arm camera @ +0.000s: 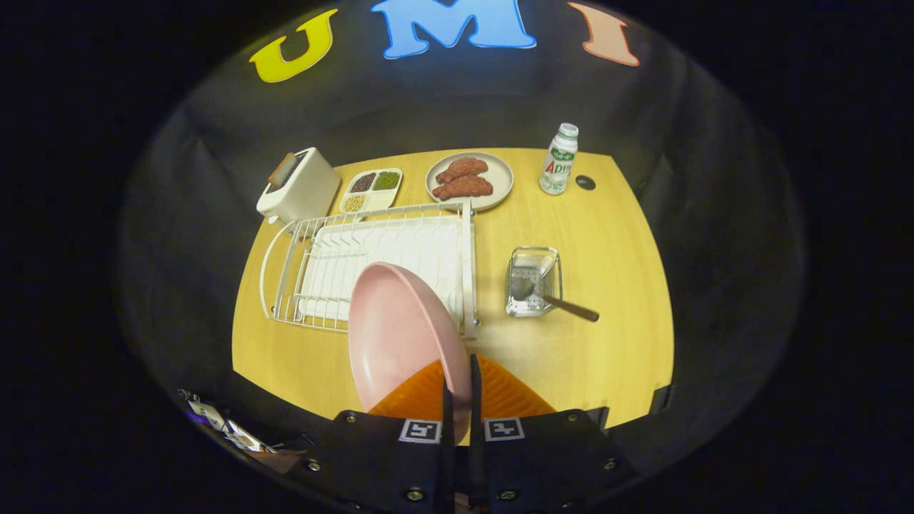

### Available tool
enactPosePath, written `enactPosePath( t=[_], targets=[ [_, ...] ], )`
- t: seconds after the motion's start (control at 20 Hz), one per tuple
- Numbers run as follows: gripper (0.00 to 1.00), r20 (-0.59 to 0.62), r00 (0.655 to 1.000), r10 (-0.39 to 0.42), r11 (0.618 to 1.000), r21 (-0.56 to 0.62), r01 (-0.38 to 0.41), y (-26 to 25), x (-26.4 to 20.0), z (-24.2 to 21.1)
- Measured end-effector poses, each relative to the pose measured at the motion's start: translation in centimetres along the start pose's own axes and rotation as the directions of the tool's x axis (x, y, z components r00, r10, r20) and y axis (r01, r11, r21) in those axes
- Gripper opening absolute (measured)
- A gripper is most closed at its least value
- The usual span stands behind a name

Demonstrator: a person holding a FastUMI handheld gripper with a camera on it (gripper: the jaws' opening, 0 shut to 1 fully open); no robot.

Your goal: Take the plate from the dish rack, then take the spoon from the basket and place it into the plate.

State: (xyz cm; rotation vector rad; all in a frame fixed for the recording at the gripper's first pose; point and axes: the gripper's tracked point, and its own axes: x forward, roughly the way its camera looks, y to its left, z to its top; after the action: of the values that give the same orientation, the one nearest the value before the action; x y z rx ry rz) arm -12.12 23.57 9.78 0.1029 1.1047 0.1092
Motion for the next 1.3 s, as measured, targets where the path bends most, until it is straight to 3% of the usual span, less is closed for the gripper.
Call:
enactPosePath(
  t=[0.35, 0.65, 0.95, 1.2, 1.3],
  targets=[
    [0.08, -0.076, 0.993, 0.087, 0.994, 0.069, -0.082, -1.9, 6.1, -7.7],
    [0.08, -0.137, 0.971, 0.193, 0.974, 0.146, -0.173, -2.4, 11.5, -10.4],
    [0.08, -0.159, 0.947, 0.279, 0.952, 0.176, -0.251, -2.4, 13.4, -11.8],
    [0.13, -0.140, 0.959, 0.248, 0.963, 0.142, -0.228, -4.7, 14.2, -12.0],
    [0.21, -0.063, 0.968, 0.244, 0.961, 0.148, -0.233, -5.2, 13.4, -10.7]
  ],
)
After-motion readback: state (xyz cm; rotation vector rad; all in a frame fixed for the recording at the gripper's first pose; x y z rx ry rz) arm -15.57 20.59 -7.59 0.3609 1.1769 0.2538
